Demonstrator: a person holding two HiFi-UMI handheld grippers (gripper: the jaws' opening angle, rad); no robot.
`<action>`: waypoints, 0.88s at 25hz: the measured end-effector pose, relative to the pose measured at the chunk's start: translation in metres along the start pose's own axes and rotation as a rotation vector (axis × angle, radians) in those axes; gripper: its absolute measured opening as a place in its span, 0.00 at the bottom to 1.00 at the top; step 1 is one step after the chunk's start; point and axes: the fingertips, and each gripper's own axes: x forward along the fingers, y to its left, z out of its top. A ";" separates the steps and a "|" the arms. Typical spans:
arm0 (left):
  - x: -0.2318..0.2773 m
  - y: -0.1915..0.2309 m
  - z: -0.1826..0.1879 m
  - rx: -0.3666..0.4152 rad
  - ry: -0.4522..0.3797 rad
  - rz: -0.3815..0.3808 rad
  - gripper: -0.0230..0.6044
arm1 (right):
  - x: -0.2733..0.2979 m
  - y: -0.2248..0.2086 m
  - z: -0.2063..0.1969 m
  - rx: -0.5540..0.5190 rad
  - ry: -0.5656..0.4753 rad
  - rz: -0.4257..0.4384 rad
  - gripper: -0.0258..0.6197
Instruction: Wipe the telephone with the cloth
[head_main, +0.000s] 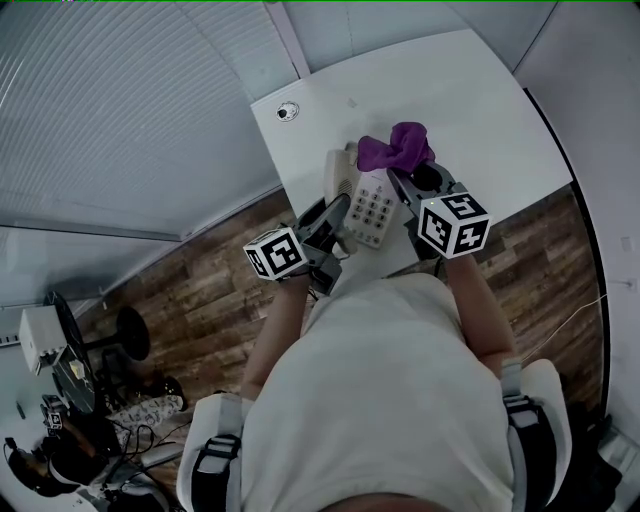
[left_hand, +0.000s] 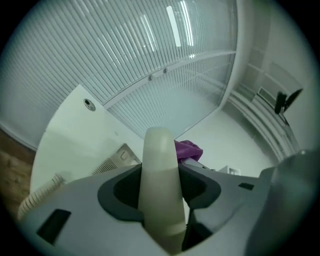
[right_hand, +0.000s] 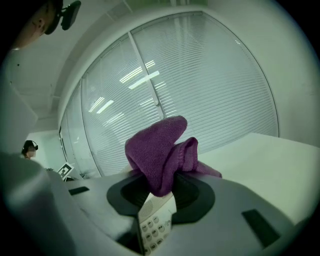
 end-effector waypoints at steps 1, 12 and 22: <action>-0.001 -0.001 0.000 -0.041 -0.014 -0.026 0.39 | 0.002 0.002 0.005 0.000 -0.012 0.004 0.23; -0.010 -0.040 0.008 -0.280 -0.112 -0.353 0.39 | 0.017 0.039 0.049 0.018 -0.116 0.110 0.23; -0.014 -0.056 0.012 -0.325 -0.129 -0.466 0.39 | 0.017 0.071 0.043 0.042 -0.086 0.253 0.23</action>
